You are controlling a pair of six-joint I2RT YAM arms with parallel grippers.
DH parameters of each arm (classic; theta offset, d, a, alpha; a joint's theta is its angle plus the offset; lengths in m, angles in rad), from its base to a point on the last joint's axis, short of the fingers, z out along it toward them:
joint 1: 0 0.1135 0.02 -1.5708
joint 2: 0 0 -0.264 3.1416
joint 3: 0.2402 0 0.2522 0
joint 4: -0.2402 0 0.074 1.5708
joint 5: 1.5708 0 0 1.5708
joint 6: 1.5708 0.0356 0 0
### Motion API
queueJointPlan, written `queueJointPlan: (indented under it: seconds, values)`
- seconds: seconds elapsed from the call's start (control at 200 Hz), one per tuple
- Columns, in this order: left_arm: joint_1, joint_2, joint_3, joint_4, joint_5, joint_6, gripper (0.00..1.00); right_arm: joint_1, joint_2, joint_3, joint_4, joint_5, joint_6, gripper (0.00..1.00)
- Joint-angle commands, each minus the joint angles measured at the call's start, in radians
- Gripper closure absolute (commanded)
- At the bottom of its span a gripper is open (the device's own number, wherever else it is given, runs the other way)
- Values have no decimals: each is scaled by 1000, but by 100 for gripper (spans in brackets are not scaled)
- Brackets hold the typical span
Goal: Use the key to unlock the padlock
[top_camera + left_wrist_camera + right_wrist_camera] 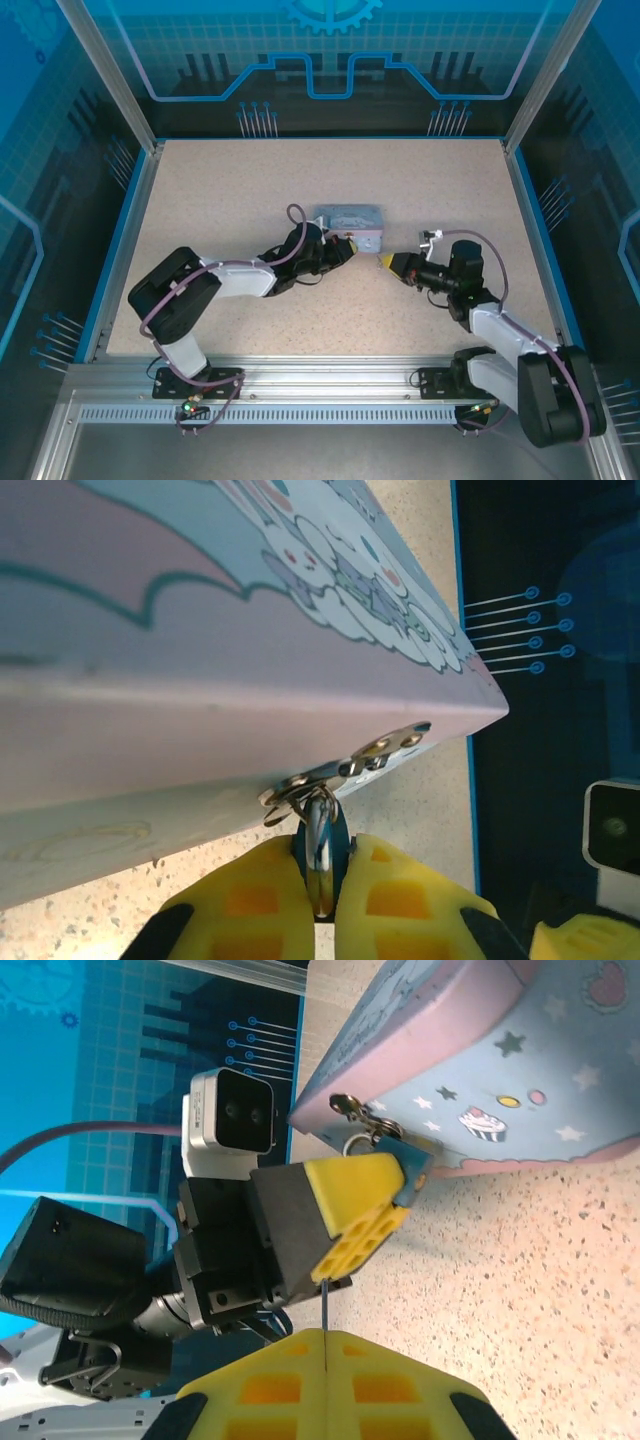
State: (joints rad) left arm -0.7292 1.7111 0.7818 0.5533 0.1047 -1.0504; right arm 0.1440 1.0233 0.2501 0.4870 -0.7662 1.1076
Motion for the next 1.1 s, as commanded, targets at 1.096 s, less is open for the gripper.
queueJointPlan:
  seconds: [1.096]
  values:
    - [79, -33, -79, 351, 357, -119, 100, 82, 220, 90, 145, -93, 75, 100]
